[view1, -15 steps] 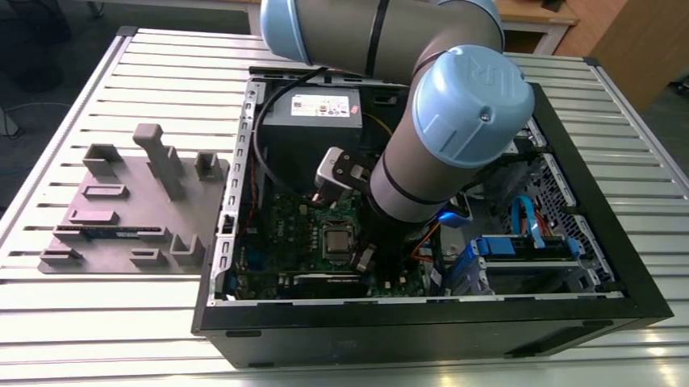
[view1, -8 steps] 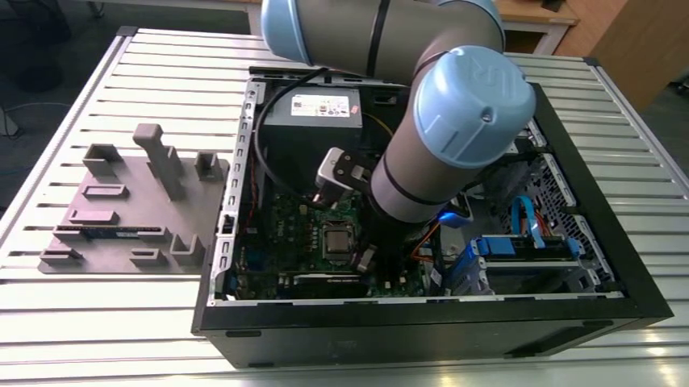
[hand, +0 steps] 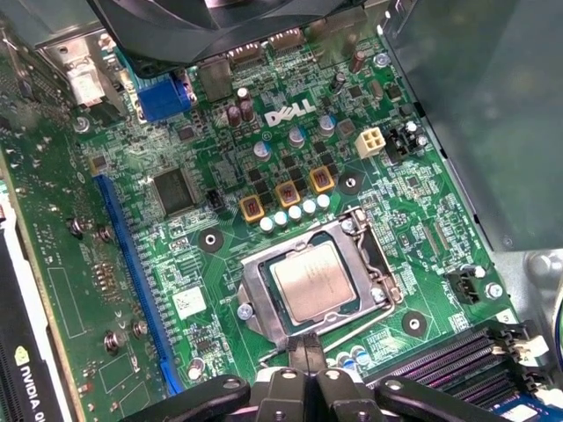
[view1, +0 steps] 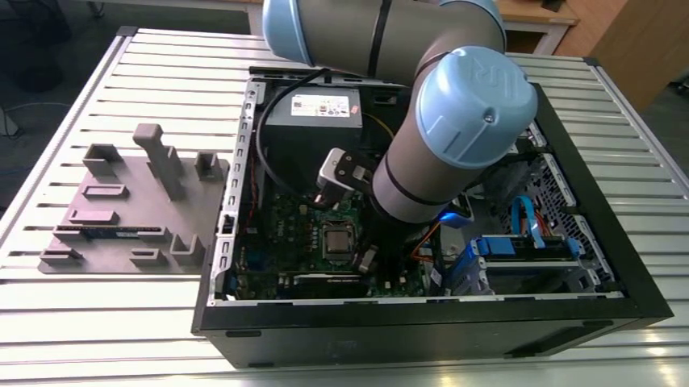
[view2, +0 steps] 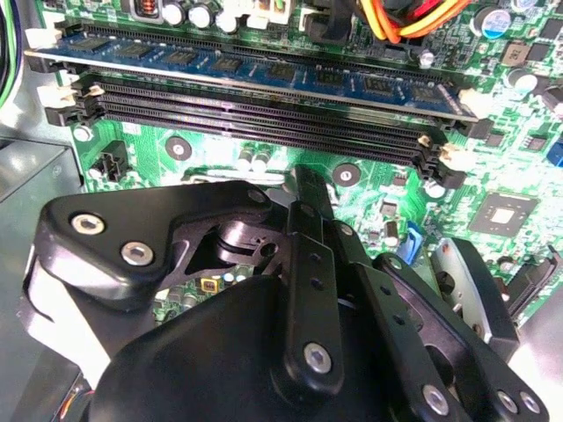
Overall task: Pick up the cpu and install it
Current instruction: 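Install the first cpu locking lever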
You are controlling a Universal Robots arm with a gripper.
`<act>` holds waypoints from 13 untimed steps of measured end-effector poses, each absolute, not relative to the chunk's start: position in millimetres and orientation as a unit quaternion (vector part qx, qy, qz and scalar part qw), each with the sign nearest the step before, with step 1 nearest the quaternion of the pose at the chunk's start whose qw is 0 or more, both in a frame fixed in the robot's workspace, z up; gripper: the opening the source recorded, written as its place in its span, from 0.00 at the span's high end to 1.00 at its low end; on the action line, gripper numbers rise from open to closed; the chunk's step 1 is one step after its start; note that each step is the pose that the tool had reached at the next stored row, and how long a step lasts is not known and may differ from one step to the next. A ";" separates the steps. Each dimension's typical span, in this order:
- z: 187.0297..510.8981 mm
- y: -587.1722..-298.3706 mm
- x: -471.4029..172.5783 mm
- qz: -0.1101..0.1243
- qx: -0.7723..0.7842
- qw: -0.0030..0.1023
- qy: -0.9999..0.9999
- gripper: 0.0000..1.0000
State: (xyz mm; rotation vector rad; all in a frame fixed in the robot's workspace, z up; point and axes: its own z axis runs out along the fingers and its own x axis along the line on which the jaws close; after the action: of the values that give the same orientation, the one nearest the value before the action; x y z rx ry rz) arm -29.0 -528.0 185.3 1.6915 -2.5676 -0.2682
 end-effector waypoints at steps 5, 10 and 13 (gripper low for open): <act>185.3 -529.2 -29.1 -0.087 0.548 0.028 -0.832 0.89; 185.8 -529.4 -29.3 -0.087 0.548 0.028 -0.832 0.89; 187.1 -529.3 -29.4 -0.087 0.548 0.027 -0.832 0.89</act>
State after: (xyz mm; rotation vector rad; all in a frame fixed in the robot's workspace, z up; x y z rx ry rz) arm -29.4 -529.3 187.1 1.6916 -2.5681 -0.2691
